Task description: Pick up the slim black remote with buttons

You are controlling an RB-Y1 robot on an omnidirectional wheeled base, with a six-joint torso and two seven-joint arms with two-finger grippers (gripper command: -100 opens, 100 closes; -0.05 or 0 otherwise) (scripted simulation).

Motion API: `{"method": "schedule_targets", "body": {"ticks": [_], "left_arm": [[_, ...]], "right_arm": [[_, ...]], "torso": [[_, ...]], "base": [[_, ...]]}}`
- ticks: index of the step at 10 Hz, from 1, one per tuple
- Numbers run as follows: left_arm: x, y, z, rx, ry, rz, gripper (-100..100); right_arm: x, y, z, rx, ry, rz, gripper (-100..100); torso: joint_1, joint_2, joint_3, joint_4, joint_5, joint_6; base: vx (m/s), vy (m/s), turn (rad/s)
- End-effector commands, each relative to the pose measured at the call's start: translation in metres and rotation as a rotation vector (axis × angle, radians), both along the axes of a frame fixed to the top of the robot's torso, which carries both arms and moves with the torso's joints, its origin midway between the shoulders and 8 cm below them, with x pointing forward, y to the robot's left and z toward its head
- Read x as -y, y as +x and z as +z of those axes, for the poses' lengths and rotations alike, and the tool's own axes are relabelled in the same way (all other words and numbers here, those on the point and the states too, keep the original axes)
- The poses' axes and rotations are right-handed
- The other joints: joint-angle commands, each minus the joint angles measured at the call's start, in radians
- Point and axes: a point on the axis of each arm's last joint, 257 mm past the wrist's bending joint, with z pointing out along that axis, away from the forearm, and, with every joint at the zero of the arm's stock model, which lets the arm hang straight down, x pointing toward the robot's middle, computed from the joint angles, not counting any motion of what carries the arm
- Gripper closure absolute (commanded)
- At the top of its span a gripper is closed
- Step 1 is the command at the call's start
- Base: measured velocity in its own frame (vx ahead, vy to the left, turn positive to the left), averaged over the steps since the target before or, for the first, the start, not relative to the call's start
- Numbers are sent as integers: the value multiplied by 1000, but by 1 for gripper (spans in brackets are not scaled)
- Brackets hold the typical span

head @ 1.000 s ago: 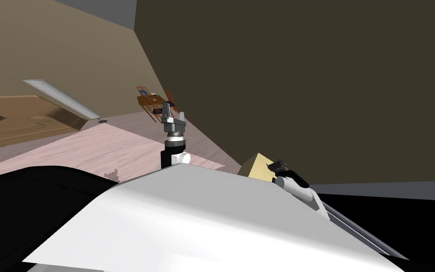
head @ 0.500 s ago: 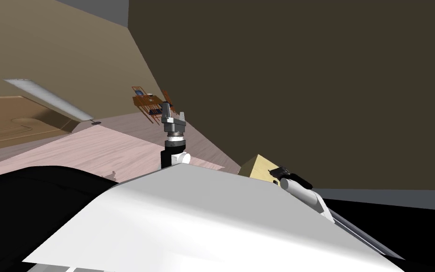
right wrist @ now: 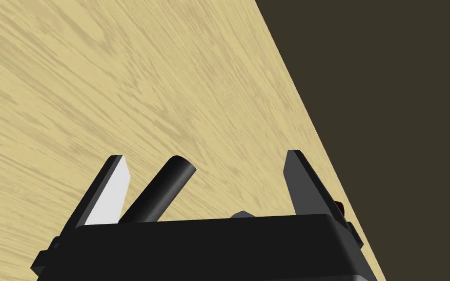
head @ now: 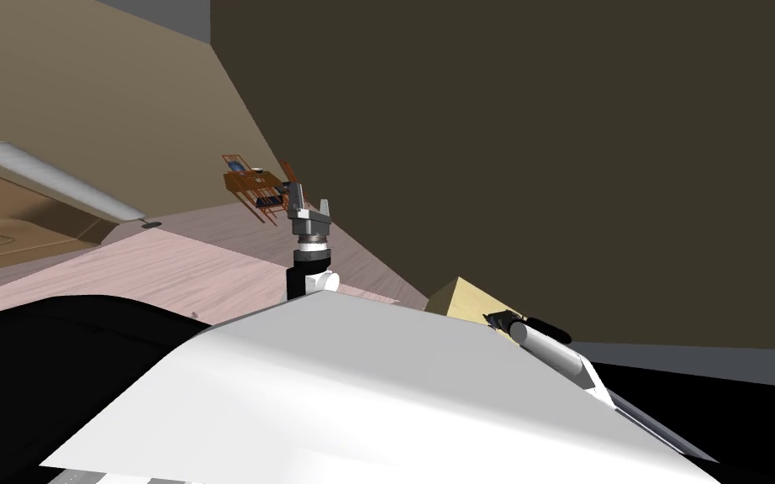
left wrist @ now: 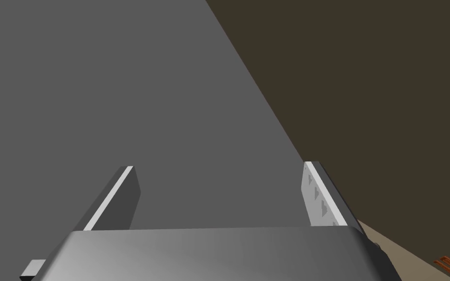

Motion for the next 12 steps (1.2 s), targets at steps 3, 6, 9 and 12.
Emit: {"method": "schedule_targets", "body": {"ticks": [3, 6, 9, 12], "left_arm": [[0, 0, 0, 0, 0, 0, 0], [0, 0, 0, 0, 0, 0, 0], [0, 0, 0, 0, 0, 0, 0], [0, 0, 0, 0, 0, 0, 0]], "right_arm": [[8, -39, -29, -90, 105, -122, -100], [15, -76, -50, -146, 217, -260, -100], [12, -100, -64, -191, 287, -335, -100], [4, -131, -80, -235, 400, -457, -100]], "torso": [[-2, 1, 0, 0, 0, 0], [-1, 1, 0, 0, 0, 0], [-2, 1, 1, 0, 0, 0], [-1, 3, 1, 0, 0, -1]], "base": [[88, -11, -71], [97, -14, -89], [84, -8, -72], [83, -12, -103]]}}
